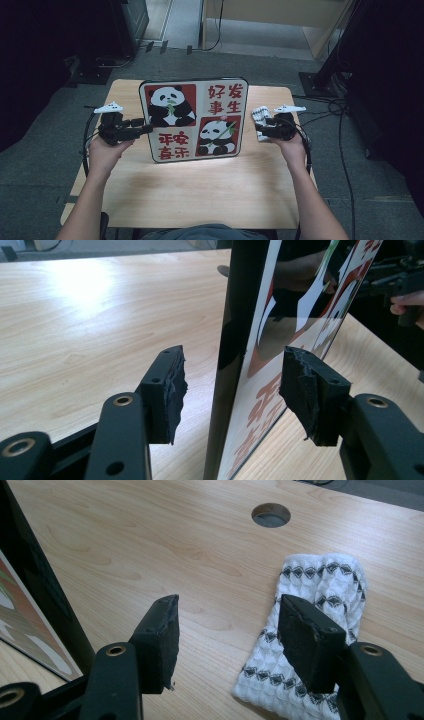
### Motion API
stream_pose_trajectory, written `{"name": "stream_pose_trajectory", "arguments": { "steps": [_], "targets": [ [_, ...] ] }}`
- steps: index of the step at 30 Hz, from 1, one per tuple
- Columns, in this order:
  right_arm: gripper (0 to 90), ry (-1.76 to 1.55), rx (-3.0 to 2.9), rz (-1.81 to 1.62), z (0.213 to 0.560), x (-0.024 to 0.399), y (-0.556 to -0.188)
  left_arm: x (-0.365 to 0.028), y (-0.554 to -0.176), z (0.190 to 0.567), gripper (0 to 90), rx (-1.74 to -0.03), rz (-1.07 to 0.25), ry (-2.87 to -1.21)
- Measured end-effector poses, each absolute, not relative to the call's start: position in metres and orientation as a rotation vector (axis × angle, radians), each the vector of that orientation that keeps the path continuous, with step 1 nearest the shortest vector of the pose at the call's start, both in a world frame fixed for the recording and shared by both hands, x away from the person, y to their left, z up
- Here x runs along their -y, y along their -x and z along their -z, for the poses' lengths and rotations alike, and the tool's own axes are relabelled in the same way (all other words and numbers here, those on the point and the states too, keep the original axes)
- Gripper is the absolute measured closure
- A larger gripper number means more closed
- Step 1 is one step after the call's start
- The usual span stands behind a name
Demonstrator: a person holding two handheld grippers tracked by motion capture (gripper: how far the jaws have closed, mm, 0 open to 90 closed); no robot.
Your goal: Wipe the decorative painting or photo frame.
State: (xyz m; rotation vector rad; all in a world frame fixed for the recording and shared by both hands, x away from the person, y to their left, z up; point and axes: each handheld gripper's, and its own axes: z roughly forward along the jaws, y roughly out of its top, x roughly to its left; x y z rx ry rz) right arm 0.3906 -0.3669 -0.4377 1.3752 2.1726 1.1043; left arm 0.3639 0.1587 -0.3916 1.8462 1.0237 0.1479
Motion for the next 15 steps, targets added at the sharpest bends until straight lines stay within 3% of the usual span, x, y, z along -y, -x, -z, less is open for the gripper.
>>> {"name": "stream_pose_trajectory", "arguments": {
  "steps": [15],
  "targets": [
    [40.6,-1.391,-2.167,-1.100,0.439,0.369,-0.395,-0.178,-0.359,0.393,41.4,-1.059,-0.184,-1.839]
  ]
}}
